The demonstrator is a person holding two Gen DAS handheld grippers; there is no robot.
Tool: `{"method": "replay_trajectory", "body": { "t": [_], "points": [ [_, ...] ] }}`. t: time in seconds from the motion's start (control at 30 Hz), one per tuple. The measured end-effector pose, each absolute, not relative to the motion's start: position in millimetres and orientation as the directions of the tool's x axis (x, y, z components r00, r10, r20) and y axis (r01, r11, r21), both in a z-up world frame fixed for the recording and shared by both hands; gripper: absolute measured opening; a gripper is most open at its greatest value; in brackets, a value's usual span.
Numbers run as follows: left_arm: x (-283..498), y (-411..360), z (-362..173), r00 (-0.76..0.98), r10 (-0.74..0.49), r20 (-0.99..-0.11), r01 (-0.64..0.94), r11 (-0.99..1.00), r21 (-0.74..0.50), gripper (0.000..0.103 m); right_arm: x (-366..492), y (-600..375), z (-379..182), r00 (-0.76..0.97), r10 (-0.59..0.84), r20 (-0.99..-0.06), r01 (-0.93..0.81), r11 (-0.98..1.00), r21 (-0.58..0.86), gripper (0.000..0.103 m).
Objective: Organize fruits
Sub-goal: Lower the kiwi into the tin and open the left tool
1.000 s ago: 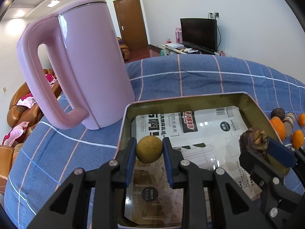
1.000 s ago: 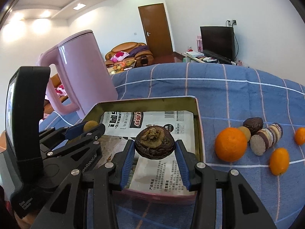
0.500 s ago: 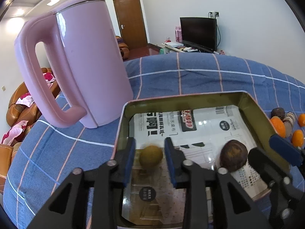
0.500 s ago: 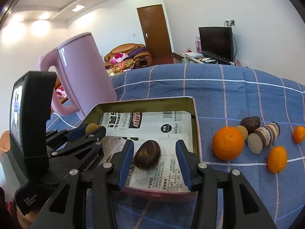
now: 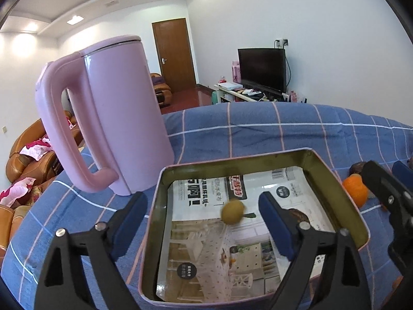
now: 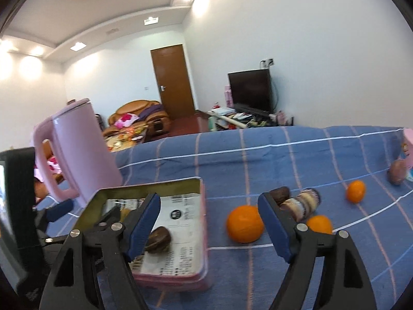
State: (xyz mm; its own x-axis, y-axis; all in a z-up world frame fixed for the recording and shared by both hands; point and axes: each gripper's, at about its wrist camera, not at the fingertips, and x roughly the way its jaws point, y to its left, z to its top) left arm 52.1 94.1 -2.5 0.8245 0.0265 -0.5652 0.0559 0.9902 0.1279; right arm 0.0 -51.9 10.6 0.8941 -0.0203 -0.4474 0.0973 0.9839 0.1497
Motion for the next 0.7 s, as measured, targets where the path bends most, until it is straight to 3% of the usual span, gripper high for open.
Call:
{"method": "replay_trajectory", "body": {
  "t": [0.7],
  "points": [
    [41,90,-2,0.852,0.015,-0.524,0.055,0.992,0.116,0.090,-2,-59,3,0.881,-0.093,-0.464,0.158,0.982,0.102,0.079]
  ]
}}
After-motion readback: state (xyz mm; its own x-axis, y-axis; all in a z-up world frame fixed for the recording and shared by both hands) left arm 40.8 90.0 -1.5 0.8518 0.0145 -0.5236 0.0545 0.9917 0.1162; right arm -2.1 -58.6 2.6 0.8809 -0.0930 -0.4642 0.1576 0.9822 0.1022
